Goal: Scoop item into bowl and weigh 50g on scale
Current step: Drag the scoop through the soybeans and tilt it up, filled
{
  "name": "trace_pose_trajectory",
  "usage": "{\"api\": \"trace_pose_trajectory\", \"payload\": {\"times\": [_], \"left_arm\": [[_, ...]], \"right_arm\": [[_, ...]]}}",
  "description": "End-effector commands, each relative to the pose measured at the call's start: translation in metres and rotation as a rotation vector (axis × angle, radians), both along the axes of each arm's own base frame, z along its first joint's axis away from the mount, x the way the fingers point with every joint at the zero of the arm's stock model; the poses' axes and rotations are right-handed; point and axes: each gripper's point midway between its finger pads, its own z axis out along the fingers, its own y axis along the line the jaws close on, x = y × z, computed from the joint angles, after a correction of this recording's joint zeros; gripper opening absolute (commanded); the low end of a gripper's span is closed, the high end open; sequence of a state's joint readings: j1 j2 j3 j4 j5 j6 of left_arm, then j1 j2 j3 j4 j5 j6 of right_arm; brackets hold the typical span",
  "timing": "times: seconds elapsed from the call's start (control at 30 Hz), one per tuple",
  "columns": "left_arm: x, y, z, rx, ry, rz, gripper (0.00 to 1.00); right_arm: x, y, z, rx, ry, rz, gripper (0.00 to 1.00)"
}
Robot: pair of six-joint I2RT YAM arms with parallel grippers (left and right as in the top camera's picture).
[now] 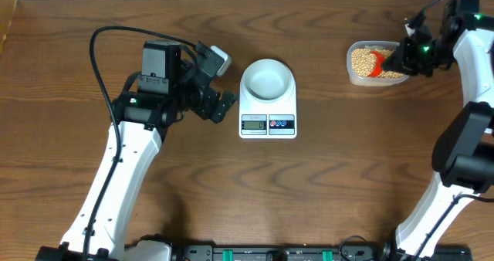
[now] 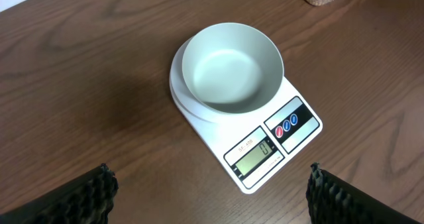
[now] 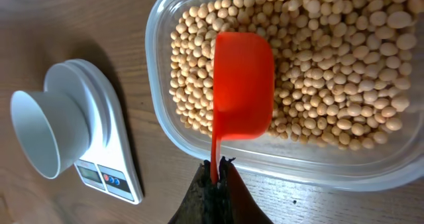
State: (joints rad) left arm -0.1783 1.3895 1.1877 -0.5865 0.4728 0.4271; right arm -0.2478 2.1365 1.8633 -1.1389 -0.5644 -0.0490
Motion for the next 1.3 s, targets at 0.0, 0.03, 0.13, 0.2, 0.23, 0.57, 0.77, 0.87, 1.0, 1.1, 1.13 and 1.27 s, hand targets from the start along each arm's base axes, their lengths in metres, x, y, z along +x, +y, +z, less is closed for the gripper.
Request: {"api": "trace_pose_trajectory", "payload": {"times": [0.0,0.03,0.13,0.2,0.23,0.57,0.77,0.87,1.0,1.1,1.13,1.27], "left_arm": [[-0.002,-0.001,0.0,-0.001,-0.004,-0.019,0.94],[-0.002,-0.001,0.0,-0.001,-0.004,-0.019,0.94],[-0.002,-0.001,0.0,-0.001,-0.004,-0.019,0.94],[-0.002,-0.001,0.0,-0.001,-0.004,-0.019,0.94],[-0.002,-0.001,0.0,-0.001,-0.004,-0.019,0.94],[-0.001,-0.001,0.0,-0.001,-0.005,-0.019,0.94],[-0.002,-0.001,0.0,-0.001,-0.004,-0.019,0.94],[-0.002,-0.001,0.0,-0.001,-0.004,-0.019,0.94],[-0.002,-0.001,0.0,-0.001,-0.004,-0.019,0.94],[-0.002,-0.001,0.0,-0.001,-0.004,-0.019,0.94],[-0.002,-0.001,0.0,-0.001,-0.004,-0.019,0.94],[-0.002,-0.001,0.0,-0.001,-0.004,-0.019,0.94]], "right_arm": [[0.0,-0.003,0.004,0.049,-0.021,0.001,0.02],[0.0,-0.005,0.004,0.05,-0.021,-0.003,0.01],[0.0,-0.007,0.006,0.066,-0.026,-0.011,0.01],[0.0,-0.006,0.009,0.093,-0.043,-0.002,0.01],[0.001,-0.005,0.011,0.108,-0.053,0.005,0.01],[0.001,-0.014,0.02,0.178,-0.091,-0.009,0.01],[0.001,-0.018,0.026,0.22,-0.118,-0.006,0.01],[0.001,-0.017,0.031,0.246,-0.14,0.004,0.01],[0.001,-0.018,0.033,0.263,-0.154,0.008,0.01],[0.001,-0.017,0.037,0.282,-0.17,0.014,0.01],[0.002,-0.017,0.037,0.285,-0.173,0.016,0.02],[0.002,-0.016,0.04,0.305,-0.183,0.019,0.01]]}}
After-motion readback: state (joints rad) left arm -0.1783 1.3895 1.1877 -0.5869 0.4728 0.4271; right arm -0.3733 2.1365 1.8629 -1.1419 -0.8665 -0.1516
